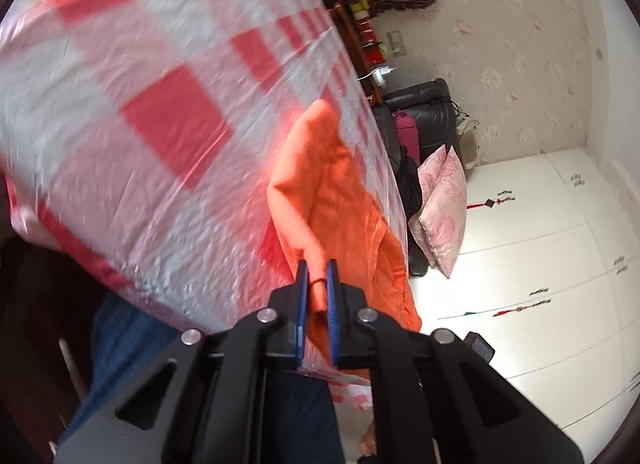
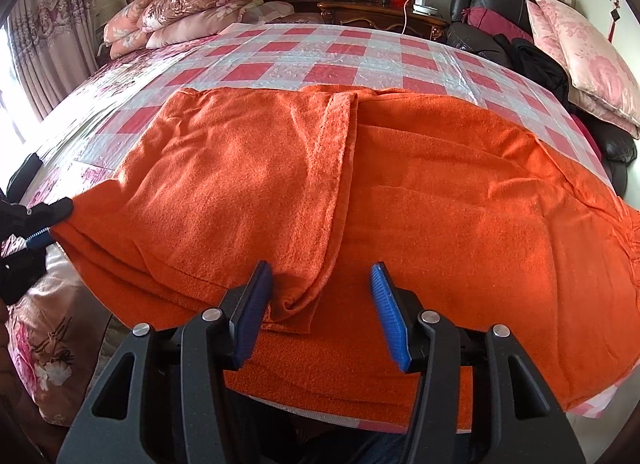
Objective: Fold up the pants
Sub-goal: 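Grasp and lift the folded pants edge with the left gripper, then grasp the pants with the right gripper while the left gripper holds the lifted edge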
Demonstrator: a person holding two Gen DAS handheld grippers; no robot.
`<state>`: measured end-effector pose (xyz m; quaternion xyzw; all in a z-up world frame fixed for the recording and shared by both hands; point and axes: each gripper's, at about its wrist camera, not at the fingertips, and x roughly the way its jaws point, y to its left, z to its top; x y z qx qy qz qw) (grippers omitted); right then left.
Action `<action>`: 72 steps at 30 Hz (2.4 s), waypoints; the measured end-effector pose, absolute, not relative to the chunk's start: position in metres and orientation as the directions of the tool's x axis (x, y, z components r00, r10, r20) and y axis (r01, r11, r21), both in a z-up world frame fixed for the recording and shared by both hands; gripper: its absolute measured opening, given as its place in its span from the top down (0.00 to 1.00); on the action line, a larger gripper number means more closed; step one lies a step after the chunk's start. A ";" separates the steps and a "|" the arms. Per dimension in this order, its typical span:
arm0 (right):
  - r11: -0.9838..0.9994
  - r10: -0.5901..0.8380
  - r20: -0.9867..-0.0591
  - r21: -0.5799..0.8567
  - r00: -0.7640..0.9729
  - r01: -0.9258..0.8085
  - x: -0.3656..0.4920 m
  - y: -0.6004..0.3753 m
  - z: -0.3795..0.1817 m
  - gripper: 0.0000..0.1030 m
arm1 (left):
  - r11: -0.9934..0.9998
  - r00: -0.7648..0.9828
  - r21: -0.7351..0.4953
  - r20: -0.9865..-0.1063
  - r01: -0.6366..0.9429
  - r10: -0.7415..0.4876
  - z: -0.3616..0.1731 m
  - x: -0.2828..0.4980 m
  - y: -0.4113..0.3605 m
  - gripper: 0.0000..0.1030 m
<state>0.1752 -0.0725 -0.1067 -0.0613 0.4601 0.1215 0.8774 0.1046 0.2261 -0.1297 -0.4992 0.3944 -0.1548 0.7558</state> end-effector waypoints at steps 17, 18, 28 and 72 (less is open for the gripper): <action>0.964 0.152 -0.823 0.002 0.547 -0.265 0.176 -0.076 -0.107 0.48 | 0.402 0.599 -0.885 -0.457 -0.234 -0.658 -0.155 0.099 0.223 0.66; 0.964 0.153 -0.823 0.002 0.547 -0.265 0.176 -0.076 -0.107 0.48 | 0.406 0.597 -0.881 -0.466 -0.243 -0.653 -0.157 0.097 0.223 0.67; 0.958 0.102 -0.788 -0.088 0.608 -0.275 0.183 -0.062 -0.063 0.45 | 0.644 0.600 -0.731 -0.625 -0.225 -0.500 -0.135 0.101 0.203 0.92; 0.889 0.453 -0.801 0.374 0.392 -0.263 0.308 -0.273 0.043 0.90 | 0.834 0.816 0.218 -0.433 0.507 -0.383 0.012 0.080 -0.186 0.93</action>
